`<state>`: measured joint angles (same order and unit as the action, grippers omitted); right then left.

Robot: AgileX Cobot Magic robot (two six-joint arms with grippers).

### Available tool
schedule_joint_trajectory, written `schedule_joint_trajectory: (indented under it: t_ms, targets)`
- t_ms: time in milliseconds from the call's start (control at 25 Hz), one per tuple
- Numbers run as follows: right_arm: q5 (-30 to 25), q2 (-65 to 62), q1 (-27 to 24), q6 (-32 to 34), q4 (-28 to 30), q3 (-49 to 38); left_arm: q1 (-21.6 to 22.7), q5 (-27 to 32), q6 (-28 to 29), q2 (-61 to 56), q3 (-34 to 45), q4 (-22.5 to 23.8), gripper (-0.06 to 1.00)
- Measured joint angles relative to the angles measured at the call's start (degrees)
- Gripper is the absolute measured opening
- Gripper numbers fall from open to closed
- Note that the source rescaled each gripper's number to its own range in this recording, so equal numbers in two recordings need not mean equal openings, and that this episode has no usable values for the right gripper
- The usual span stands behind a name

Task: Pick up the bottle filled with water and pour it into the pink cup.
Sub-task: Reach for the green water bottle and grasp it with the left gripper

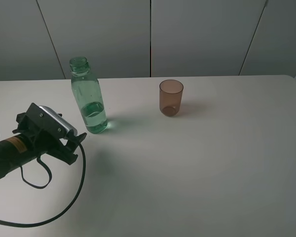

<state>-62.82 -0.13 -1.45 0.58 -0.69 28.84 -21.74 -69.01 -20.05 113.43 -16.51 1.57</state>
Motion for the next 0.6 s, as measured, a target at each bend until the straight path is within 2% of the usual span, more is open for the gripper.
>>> schedule_joint_trajectory:
  t_ms: [600]
  targets:
    - [0.0, 0.0, 0.0, 0.0, 0.0, 0.0, 0.0, -0.5, -0.1, 4.4, -10.2, 1.2, 0.97]
